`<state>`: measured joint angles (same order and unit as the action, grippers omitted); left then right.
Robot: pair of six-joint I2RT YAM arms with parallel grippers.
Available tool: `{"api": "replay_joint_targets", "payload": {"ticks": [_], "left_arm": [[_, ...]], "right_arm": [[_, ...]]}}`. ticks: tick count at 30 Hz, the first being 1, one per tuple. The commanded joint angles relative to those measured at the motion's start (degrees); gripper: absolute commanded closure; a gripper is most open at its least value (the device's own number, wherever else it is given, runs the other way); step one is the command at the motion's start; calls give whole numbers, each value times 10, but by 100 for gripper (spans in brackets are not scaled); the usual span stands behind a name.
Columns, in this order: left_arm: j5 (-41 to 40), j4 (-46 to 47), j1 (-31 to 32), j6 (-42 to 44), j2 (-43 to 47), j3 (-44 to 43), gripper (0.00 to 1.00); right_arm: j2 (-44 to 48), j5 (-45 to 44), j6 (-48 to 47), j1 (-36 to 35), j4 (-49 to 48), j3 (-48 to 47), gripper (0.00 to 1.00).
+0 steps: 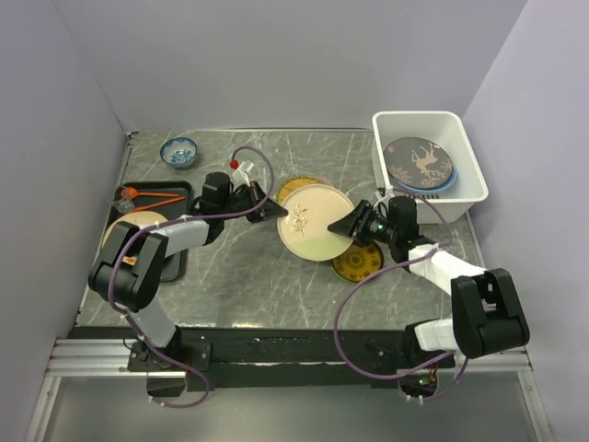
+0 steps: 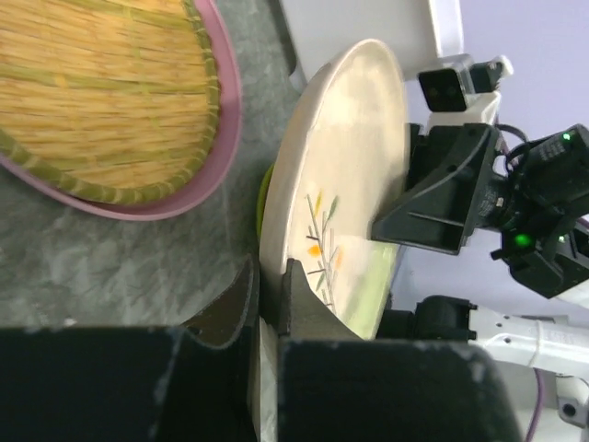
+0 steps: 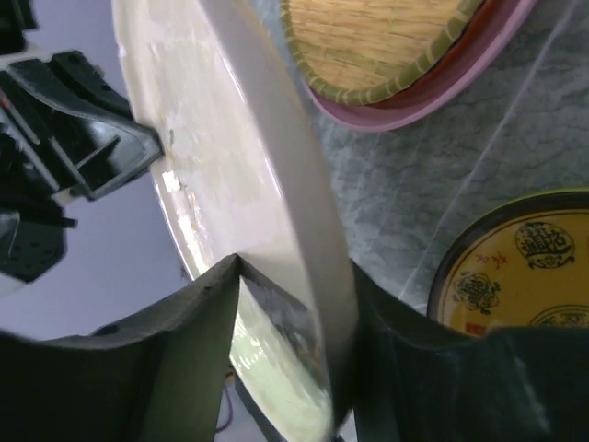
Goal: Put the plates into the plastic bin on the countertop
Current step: Pick up the plate at the center of the board, then place the plate in the plastic bin.
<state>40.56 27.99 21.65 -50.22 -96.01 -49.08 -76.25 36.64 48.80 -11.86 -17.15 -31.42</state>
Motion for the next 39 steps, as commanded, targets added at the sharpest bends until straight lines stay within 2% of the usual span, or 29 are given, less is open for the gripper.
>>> {"api": "replay_joint_targets", "payload": {"ticks": [1,2,4,5,10,14,17,18,20,21,24,27,30,39], "left_arm": [[28,79,5,-20,35,-7,99],[28,81,5,-20,35,-6,99],[28,81,5,-22,34,-3,99],[28,82,6,-21,35,-2,99],[14,42,6,2,44,-13,99],[-6,13,6,20,56,-16,90],[-18,-1,6,35,64,-15,75],[-19,0,6,36,68,-13,63],[-24,2,6,38,74,-5,49],[-29,2,6,40,78,-3,36],[-43,-14,6,54,89,0,19],[-64,-36,6,70,100,0,11],[-89,-50,7,83,109,0,6],[-192,-88,18,102,124,5,1]], "right_arm": [[4,22,5,-5,-44,-6,71],[6,22,6,-4,-46,-2,88],[13,17,6,-5,-47,1,99],[15,14,5,-4,-45,2,100],[22,11,3,-5,-41,0,100],[27,11,5,-5,-39,2,100],[33,8,3,-5,-34,1,100],[35,8,2,-5,-32,1,100],[40,6,2,-5,-30,0,100],[42,5,2,-6,-28,0,100],[48,4,2,-5,-25,3,100],[58,1,3,-5,-22,9,100],[75,-7,0,-5,-12,16,100],[149,-26,-15,-4,49,28,100]]}}
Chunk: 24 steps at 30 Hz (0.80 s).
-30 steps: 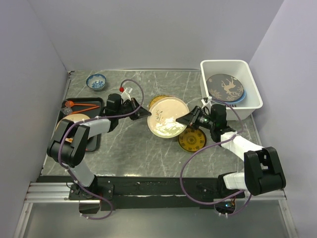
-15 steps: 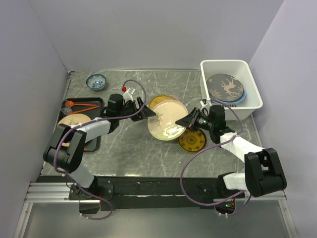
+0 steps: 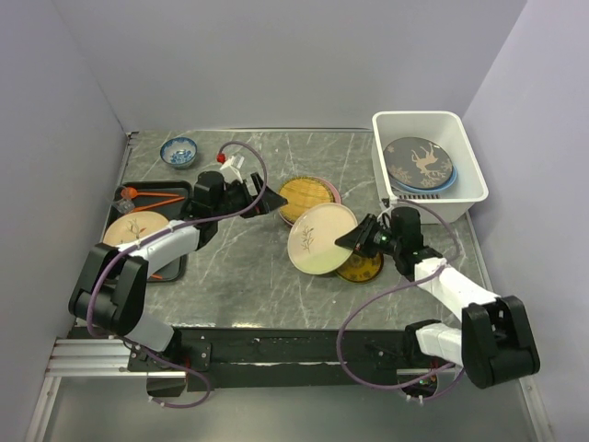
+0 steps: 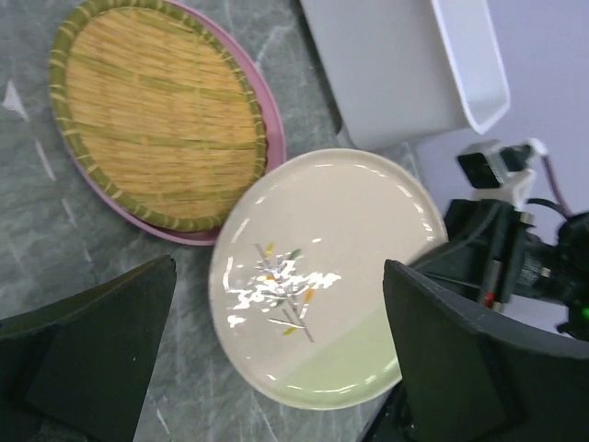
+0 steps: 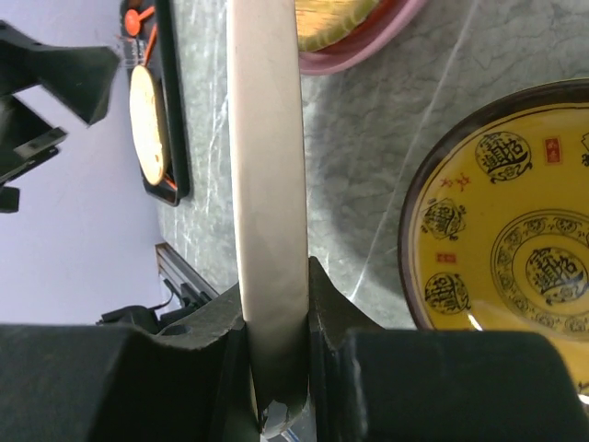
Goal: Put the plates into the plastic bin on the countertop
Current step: Place the plate in the plastic bin.
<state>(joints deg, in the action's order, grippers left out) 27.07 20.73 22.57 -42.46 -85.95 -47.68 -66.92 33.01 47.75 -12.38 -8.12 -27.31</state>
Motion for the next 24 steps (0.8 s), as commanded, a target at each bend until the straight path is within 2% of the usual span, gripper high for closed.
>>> {"api": "replay_joint_targets", "payload": {"ticks": [1,14,24], "left_arm": [[-65,-21,12,27,24,-11,1],[-82,-7,14,16,24,15,1],[-105,-26,15,27,48,36,1]], "right_arm": [[68,5,-6,1,-34,-14,100],[156,-28,-32,17,77,-41,100],[176,-17,-42,59,104,-60,100]]}}
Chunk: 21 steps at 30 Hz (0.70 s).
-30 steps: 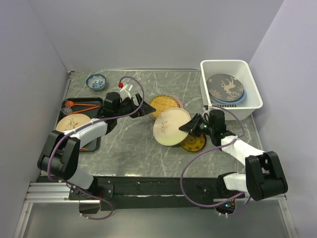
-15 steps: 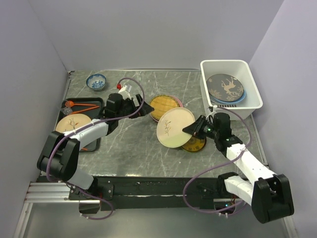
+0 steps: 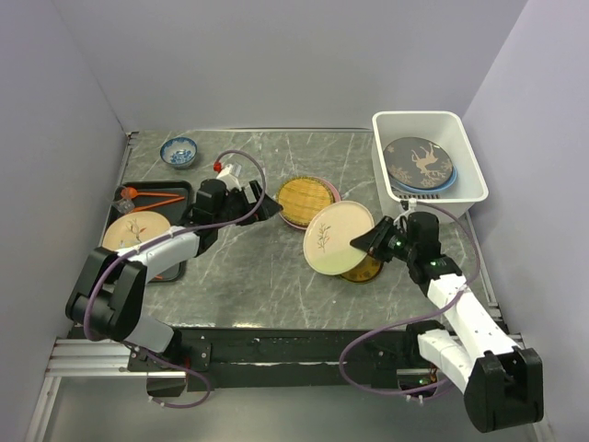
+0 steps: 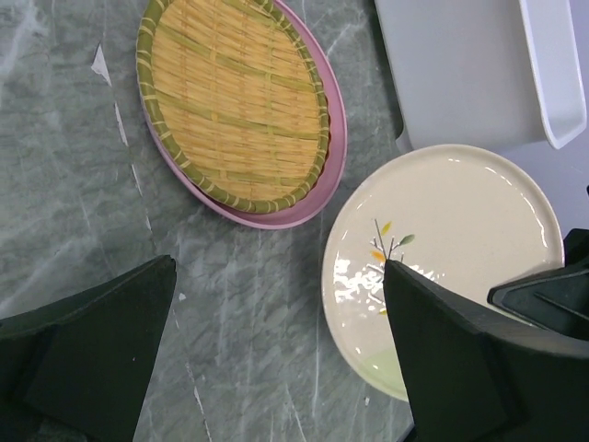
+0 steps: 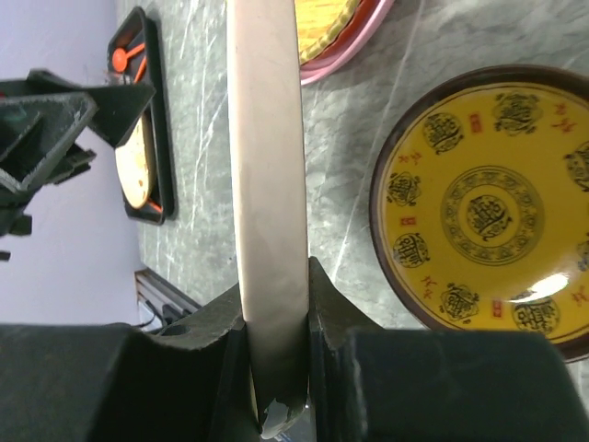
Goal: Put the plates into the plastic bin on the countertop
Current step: Place the plate in the plastic bin.
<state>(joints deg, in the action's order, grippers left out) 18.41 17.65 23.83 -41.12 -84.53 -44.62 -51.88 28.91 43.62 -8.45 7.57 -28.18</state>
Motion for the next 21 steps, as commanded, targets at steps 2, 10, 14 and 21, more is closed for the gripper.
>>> {"api": "replay_joint_targets", "payload": {"ticks": [2,10,14,21], "left_arm": [[-25,-4,2,17,41,7,1],[-37,-20,2,21,48,11,1],[-41,-22,2,22,46,12,1],[-36,-12,2,18,41,16,1]], "right_arm": [[22,30,-3,27,-49,-59,100],[-1,65,-17,75,-37,-114,100],[-17,71,-19,82,-35,-145,100],[-52,83,-20,123,-44,-187,100]]}}
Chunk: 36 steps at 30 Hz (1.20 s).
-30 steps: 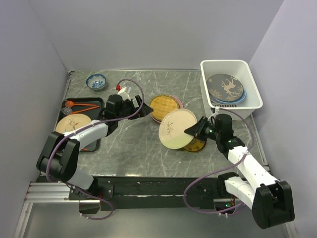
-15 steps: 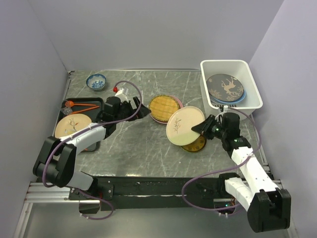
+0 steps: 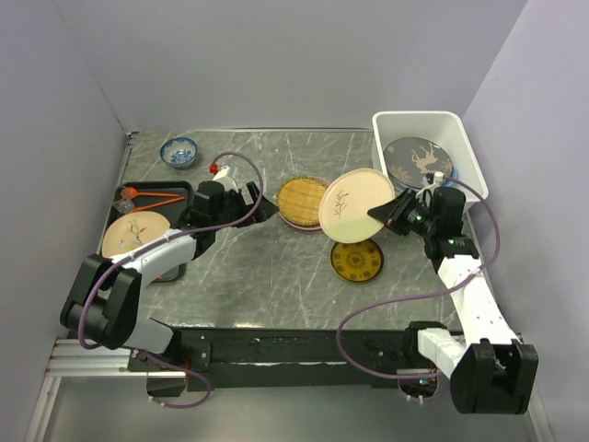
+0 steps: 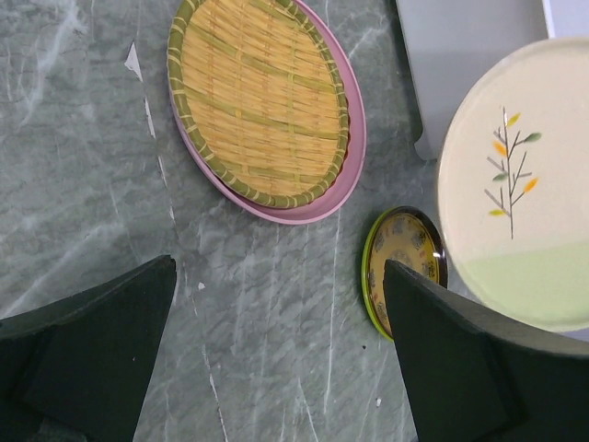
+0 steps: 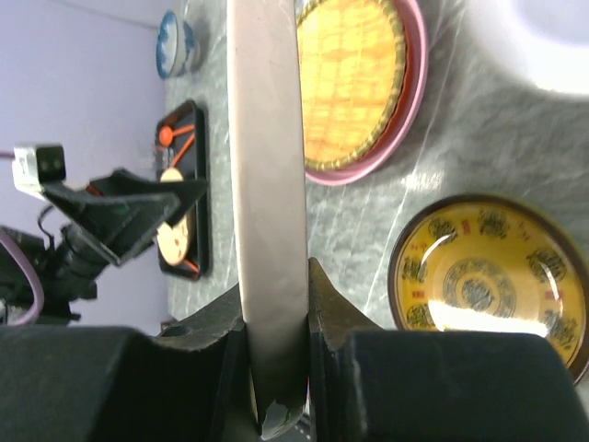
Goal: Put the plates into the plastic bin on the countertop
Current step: Place the plate in the plastic bin.
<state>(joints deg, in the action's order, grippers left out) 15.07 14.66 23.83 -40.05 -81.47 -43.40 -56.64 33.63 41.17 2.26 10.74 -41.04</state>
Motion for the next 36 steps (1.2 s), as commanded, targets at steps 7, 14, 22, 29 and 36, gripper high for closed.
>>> {"api": "replay_joint_targets", "payload": {"ticks": [7,14,22,29,36], "left_arm": [[15,42,2,-4,-1,13,1],[23,62,2,-11,-2,31,1],[22,61,2,-11,-7,40,1],[27,71,2,-16,-11,48,1],[36,91,2,-25,-21,57,1]], "right_arm": [[-36,43,17,41,-98,-77,100],[-58,50,37,60,-127,-89,100],[-92,59,84,82,-173,-111,100],[-125,63,131,107,-247,-116,100],[-160,60,153,122,-272,-136,100]]}}
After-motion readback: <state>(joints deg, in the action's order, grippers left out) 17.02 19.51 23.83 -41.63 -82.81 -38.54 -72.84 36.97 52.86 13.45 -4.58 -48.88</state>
